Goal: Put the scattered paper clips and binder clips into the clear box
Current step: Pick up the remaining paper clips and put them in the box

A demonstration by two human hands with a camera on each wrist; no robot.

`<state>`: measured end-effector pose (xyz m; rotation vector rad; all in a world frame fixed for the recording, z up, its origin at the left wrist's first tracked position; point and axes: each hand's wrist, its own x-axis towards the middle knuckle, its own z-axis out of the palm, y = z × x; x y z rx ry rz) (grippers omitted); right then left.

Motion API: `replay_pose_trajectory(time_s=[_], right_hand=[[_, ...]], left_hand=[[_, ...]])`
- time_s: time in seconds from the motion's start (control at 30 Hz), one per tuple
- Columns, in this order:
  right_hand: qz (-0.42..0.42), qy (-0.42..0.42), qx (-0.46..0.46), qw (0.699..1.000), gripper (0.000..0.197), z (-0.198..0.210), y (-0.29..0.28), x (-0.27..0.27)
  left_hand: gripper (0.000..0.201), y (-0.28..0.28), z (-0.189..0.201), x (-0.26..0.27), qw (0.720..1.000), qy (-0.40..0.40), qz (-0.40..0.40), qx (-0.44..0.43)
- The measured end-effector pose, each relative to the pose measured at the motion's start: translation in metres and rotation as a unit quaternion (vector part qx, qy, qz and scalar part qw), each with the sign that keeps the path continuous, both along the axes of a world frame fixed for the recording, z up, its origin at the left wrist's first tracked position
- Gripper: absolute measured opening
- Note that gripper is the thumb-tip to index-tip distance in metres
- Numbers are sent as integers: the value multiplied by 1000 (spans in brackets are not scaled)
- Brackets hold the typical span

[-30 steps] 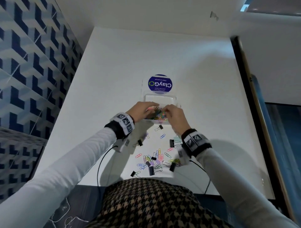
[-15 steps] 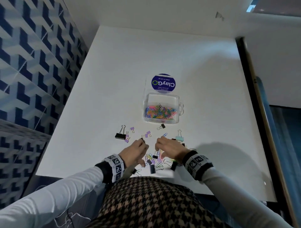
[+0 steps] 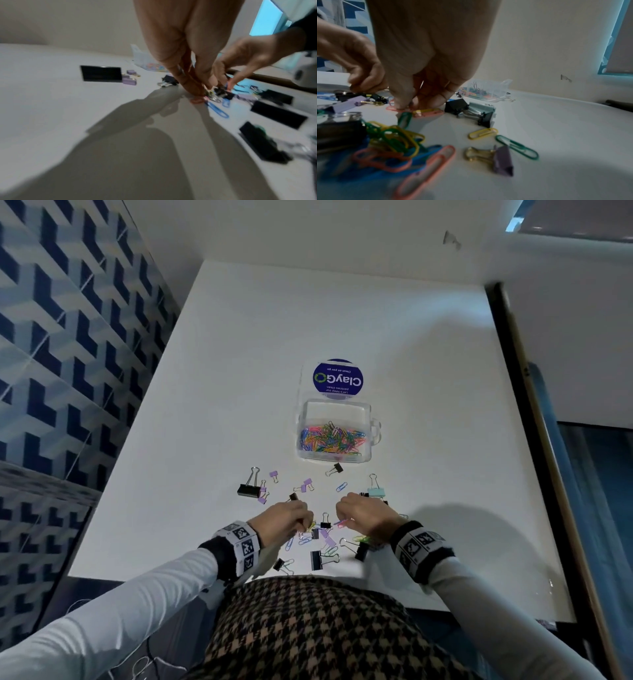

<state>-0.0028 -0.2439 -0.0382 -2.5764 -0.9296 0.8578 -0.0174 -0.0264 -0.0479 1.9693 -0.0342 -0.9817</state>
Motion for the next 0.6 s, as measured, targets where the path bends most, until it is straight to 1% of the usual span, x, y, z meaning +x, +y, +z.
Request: replay_pose_trajectory(time_s=[0.03,0.07,0.1,0.13,0.2,0.23,0.27,0.3,0.33,0.37,0.4,0.43,0.47,0.5,0.53,0.6], right_hand=[[-3,2,-1,1000,13,0,-1,1],[-7,6,-1,1000,13,-1,-2,0],[-8,8,-1,1000,12,-2,-3,0],[-9,8,-2,1000,12,-3,-3,0],[-14,14,5,1000,11,-6,-5,1],[-20,21,13,999,10,-8,-5,1],[-28,27,23,999,10,-9,-5,1],[-38,33,35,998,10,-9,-6,2],[-51,38,50,997,10,-8,-6,2],[-67,41,69,995,9,-8,-7,2],[-86,47,87,991,10,-8,-8,2],[-109,53,109,987,10,-8,-10,2],[-138,59,131,980,10,-7,-12,3],[-169,61,157,971,9,-6,-15,3],[-204,63,181,960,11,-5,-18,4],[-275,66,219,934,14,-1,-21,7]], left_hand=[[29,4,0,2,996,-74,-29,28],[24,7,6,2,992,-98,-62,41],[18,12,2,6,982,-155,-90,65],[13,13,9,8,979,-157,-107,71],[10,12,11,5,969,-151,-177,81],[11,8,14,5,961,-152,-212,93],[16,4,19,5,960,-134,-218,110],[22,2,22,6,943,-177,-250,128],[25,-1,23,8,936,-192,-264,135],[23,-3,21,9,921,-222,-287,143],[18,-6,22,10,915,-224,-301,149],[12,-5,22,11,910,-217,-318,158],[7,-6,23,12,910,-199,-324,163],[7,-6,27,12,904,-190,-337,184],[13,-4,26,12,901,-195,-340,187],[17,1,21,13,885,-231,-357,189]])
